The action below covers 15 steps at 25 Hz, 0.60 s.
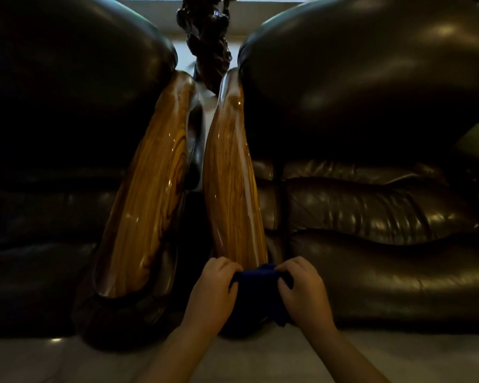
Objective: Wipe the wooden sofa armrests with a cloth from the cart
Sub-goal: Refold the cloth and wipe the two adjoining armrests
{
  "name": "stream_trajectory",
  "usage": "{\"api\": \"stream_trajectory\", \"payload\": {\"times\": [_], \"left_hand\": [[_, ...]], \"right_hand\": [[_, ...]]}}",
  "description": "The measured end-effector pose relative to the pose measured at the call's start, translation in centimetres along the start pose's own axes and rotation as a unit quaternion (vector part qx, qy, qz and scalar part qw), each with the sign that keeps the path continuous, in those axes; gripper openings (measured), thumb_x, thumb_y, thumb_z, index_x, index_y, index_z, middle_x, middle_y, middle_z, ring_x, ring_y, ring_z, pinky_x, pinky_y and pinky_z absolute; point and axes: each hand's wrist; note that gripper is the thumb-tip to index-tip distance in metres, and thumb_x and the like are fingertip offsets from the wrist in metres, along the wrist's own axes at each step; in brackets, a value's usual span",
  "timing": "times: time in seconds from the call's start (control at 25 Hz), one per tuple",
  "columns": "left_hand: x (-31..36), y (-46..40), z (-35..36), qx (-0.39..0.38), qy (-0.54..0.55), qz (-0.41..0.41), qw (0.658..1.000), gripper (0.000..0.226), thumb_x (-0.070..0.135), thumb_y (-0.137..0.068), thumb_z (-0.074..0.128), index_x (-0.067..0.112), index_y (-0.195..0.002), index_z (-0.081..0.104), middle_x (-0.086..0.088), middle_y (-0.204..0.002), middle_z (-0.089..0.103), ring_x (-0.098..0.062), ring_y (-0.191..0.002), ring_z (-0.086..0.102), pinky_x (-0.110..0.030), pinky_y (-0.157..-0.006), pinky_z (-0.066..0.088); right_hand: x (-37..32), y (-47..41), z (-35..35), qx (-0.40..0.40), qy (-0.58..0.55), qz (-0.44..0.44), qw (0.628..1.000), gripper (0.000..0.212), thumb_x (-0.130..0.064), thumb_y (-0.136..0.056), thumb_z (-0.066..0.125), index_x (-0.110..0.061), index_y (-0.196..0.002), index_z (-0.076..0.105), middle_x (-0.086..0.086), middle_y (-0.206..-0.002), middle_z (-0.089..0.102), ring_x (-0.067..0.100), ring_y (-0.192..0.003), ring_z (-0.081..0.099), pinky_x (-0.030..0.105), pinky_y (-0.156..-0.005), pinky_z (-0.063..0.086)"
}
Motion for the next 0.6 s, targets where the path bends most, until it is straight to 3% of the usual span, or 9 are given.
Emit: {"api": "stream_trajectory", "payload": {"times": [0.2,0.32,0.36,0.44,0.52,0.6], "left_hand": [[-3.7,-2.5,4.9,0.081,0.001,-0.004,0.997,0.028,0.010,-0.083,0.057,0.021,-0.109,0.060,0.005,-0.108,0.055,0.006,-0.098,0.038,-0.002,-0.082,0.032],[-4.8,-4.1,6.9,0.142,-0.003,0.026,0.990,0.034,0.011,-0.085,0.053,0.016,-0.118,0.056,-0.001,-0.119,0.056,-0.003,-0.113,0.044,-0.026,-0.099,0.044],[-5.1,-4.1,7.8,0.158,-0.020,0.029,0.987,0.039,0.012,-0.087,0.048,0.015,-0.125,0.049,-0.005,-0.130,0.052,-0.010,-0.124,0.041,-0.036,-0.106,0.041],[-5.3,-3.4,9.7,0.161,-0.088,0.034,0.982,0.049,0.014,-0.091,0.037,0.015,-0.139,0.030,-0.010,-0.148,0.034,-0.019,-0.141,0.017,-0.048,-0.112,0.024],[-5.9,-2.5,12.1,0.140,-0.156,0.047,0.977,0.057,0.021,-0.089,0.032,0.014,-0.143,0.014,-0.008,-0.151,0.021,-0.018,-0.144,-0.006,-0.050,-0.117,0.013],[-6.8,-2.4,14.0,0.126,-0.169,0.028,0.977,0.061,0.026,-0.088,0.030,0.013,-0.144,0.007,-0.007,-0.152,0.016,-0.016,-0.143,-0.012,-0.044,-0.116,0.004]], "right_hand": [[3.4,-2.2,5.9,0.074,-0.031,0.003,0.997,0.021,0.000,-0.076,0.064,-0.014,-0.091,0.063,-0.001,-0.094,0.062,0.005,-0.088,0.050,0.009,-0.076,0.038],[5.0,-4.0,8.3,0.102,-0.041,-0.013,0.994,0.027,-0.004,-0.082,0.060,-0.013,-0.107,0.060,0.005,-0.114,0.061,0.006,-0.105,0.047,0.029,-0.093,0.047],[5.5,-4.2,9.2,0.098,-0.033,-0.020,0.994,0.033,-0.009,-0.086,0.056,-0.014,-0.119,0.054,0.007,-0.128,0.055,0.008,-0.118,0.042,0.034,-0.102,0.042],[6.1,-3.5,10.8,0.074,0.016,-0.043,0.996,0.050,-0.025,-0.093,0.043,-0.022,-0.141,0.027,0.008,-0.152,0.026,0.012,-0.140,0.016,0.037,-0.115,0.021],[6.4,-2.6,12.5,0.058,0.070,-0.055,0.994,0.059,-0.037,-0.093,0.029,-0.027,-0.145,0.002,0.005,-0.157,0.002,0.014,-0.144,-0.005,0.036,-0.117,0.006],[6.7,-2.6,14.1,0.068,0.102,-0.040,0.992,0.061,-0.038,-0.092,0.025,-0.023,-0.145,-0.004,0.005,-0.155,-0.003,0.017,-0.143,-0.007,0.035,-0.116,0.003]]}}
Point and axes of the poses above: each hand's wrist, its own y-axis away from the middle knuckle, its own z-axis out of the palm, x = y × z
